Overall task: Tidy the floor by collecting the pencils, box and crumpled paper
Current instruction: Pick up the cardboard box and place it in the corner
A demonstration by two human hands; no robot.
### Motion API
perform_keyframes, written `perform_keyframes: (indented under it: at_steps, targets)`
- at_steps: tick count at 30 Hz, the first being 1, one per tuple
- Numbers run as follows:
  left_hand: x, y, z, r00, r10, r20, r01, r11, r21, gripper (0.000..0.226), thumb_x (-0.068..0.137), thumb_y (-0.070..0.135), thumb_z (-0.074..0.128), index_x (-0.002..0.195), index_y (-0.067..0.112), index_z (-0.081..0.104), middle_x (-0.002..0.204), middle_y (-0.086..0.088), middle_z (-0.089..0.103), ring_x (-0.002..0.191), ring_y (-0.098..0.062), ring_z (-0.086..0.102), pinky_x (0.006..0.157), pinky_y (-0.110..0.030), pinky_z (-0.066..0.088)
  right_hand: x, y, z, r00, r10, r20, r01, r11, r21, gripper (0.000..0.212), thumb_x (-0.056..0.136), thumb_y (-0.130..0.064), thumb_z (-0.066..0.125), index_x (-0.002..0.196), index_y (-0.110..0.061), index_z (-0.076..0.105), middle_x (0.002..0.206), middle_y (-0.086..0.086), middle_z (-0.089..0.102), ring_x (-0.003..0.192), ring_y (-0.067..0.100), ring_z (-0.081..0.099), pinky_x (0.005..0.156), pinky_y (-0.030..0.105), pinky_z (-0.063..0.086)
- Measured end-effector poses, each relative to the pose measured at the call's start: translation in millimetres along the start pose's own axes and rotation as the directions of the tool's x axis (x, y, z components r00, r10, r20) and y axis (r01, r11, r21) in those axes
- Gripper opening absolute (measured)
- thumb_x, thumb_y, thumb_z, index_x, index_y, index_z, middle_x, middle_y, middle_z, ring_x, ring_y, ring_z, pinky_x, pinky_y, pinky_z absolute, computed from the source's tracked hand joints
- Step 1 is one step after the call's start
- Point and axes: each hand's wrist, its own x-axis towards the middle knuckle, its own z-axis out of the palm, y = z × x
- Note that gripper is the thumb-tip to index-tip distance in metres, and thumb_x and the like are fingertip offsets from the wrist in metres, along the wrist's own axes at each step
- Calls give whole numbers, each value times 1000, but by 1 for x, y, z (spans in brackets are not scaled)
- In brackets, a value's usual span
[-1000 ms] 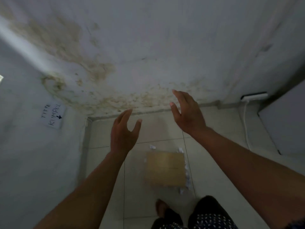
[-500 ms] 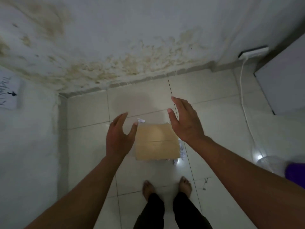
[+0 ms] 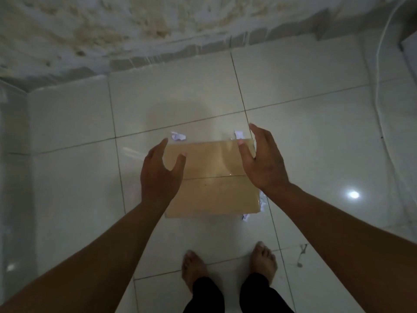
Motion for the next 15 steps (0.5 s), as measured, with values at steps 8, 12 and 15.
perform_keyframes:
  at_steps: [8,12,15]
  targets:
    - [15,-69,96,997,-43,-70,47,998,51,74,90,57,59,150,19,37,155,-5,39,139,-26,38,110,-40,35,-10,84,85,997,43,-69,-47,997,-53,56,96,-45,51,142,-16,41,152,4,34,139,21,37,109,43,40]
    - [12,-89,122,989,-112,-93,121,988,95,89,85,66,59,155,24,23,164,-5,17,146,-30,26,113,-53,35,-20,113,105,994,98,-51,-103,986,-130,64,92,-55,50,146,-25,33,162,6,14,147,26,24,114,49,34]
    - [7,-100,133,977,-203,-57,206,977,47,95,81,71,60,155,31,18,165,-4,11,149,-29,22,115,-54,31,-26,123,116,983,186,9,-183,975,-126,73,89,-63,49,150,-37,17,163,2,8,148,26,21,113,48,33]
